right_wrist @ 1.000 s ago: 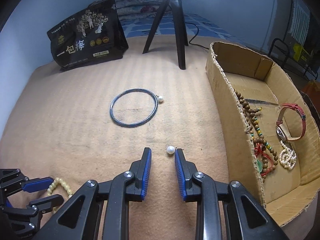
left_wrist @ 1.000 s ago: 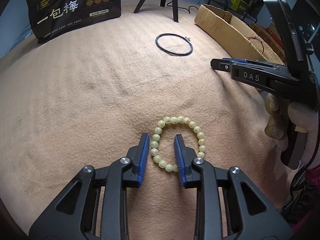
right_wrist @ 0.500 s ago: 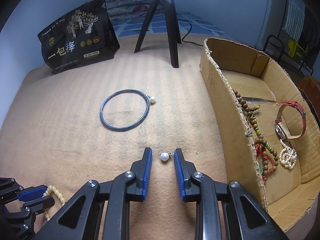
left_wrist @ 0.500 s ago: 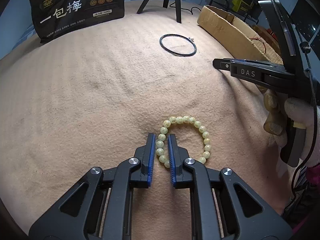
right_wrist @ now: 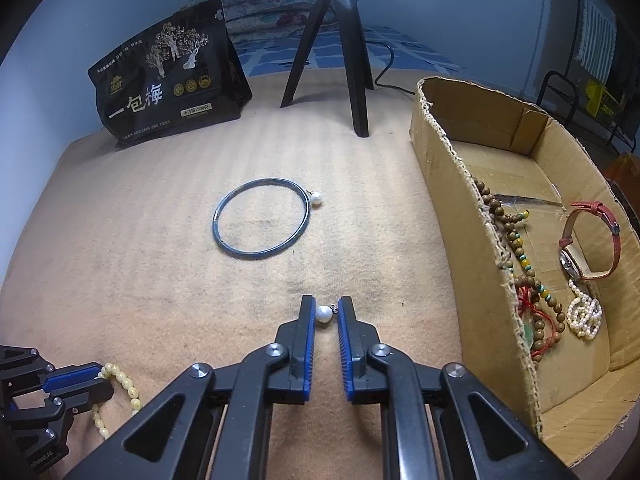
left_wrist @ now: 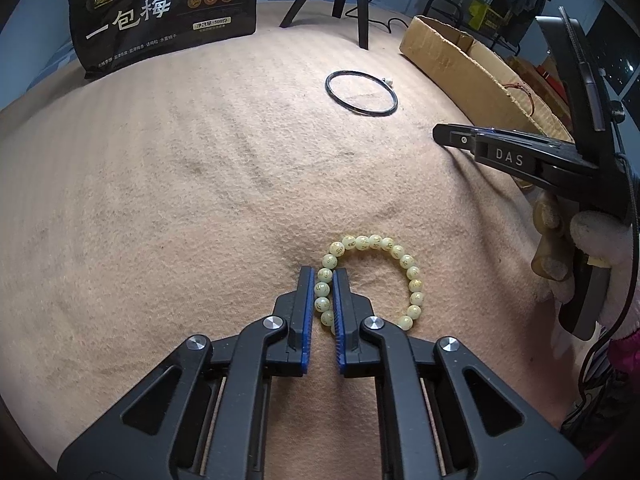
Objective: Organize jewelry
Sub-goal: 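Close the left gripper on the cream bead bracelet while the right gripper closes on the pearl earring, then carry the bead bracelet in the left gripper and earring in the right gripper over the box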
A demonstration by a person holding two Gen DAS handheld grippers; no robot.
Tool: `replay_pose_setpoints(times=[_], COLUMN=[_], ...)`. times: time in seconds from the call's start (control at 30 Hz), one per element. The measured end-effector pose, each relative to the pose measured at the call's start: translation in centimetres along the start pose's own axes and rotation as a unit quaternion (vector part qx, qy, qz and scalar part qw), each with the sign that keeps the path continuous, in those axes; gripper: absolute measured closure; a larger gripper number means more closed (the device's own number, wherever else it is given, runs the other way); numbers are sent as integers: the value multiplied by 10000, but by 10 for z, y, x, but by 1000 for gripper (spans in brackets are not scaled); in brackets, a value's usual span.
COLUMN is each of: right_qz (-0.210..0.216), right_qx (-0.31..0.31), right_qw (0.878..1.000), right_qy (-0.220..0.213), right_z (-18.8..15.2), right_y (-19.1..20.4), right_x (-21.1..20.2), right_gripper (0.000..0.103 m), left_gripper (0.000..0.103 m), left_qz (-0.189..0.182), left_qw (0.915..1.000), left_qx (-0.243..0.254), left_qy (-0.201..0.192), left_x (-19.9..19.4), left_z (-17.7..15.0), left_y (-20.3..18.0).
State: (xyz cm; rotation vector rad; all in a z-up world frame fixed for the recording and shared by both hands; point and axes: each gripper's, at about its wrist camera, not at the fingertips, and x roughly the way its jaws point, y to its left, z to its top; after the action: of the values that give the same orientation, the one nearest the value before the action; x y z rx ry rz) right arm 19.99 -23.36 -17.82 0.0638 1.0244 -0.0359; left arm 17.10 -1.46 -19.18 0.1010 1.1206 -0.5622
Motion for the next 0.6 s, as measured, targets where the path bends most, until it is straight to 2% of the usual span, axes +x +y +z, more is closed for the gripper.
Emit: replay_pose_setpoints(times=[0.37, 0.6], right_qz=[171, 310], right_qx=[8, -67], right_qw=[9998, 9994], right_qy=[-36, -146], right_z=[-3, -3], right_y=[-3, -3], right_x=[-11, -29], right_gripper=[94, 94], left_gripper=[98, 98], left_qz=[-54, -16], left_qw=[9997, 9998], left_qx=[-221, -200], left_qy=[56, -70], left_x=[-7, -24], left_z=[1, 7], left_y=[4, -5])
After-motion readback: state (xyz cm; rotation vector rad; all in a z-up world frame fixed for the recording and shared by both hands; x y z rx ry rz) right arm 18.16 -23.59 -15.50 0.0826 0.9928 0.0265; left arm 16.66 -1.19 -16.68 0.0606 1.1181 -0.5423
